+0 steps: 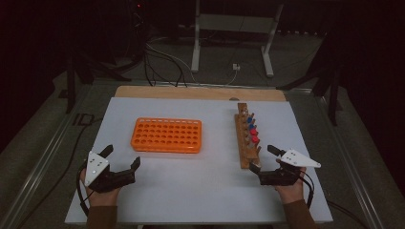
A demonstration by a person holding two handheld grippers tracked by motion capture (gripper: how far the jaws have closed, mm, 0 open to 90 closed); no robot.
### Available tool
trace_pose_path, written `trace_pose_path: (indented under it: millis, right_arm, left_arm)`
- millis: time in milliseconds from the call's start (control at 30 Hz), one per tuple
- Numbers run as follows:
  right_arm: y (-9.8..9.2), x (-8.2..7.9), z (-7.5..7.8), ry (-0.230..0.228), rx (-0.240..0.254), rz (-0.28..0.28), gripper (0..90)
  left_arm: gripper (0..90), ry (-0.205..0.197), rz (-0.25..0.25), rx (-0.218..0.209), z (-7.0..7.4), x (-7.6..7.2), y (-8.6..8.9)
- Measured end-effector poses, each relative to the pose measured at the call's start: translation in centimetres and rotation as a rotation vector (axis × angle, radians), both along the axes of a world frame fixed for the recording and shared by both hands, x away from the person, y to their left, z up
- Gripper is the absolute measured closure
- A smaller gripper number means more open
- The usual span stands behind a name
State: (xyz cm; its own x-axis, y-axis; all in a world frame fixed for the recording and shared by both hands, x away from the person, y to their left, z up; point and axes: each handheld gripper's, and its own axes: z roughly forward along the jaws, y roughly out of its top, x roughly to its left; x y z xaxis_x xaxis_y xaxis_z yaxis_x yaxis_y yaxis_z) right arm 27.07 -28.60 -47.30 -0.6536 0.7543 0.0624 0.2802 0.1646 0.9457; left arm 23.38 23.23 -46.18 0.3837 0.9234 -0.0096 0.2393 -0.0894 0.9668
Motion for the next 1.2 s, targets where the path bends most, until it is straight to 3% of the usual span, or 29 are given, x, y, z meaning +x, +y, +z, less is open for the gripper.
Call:
trace_pose_path:
  millis: [533,833,933,1067,1200]
  right_arm:
    - [-0.2,0.0,0.6,0.002,0.024,-0.003,0.3]
    - [0.3,0.6,1.6,0.006,-0.008,0.012,0.3]
    - [0.6,1.3,2.0,0.04,-0.037,0.023,1.0]
    - [0.6,2.0,2.3,0.063,-0.07,0.025,5.6]
    - [0.6,3.0,2.6,0.091,-0.082,0.024,16.8]
  left_arm:
    - [0.7,0.006,0.035,0.002,-0.2,0.0,0.0]
    - [0.7,0.013,0.037,0.033,-0.3,0.1,-0.4]
    - [0.7,0.016,0.037,0.039,-0.4,0.1,-0.5]
    - [0.7,0.021,0.036,0.042,-0.5,0.1,-0.6]
    - [0.7,0.027,0.024,0.052,-0.6,0.2,-0.8]
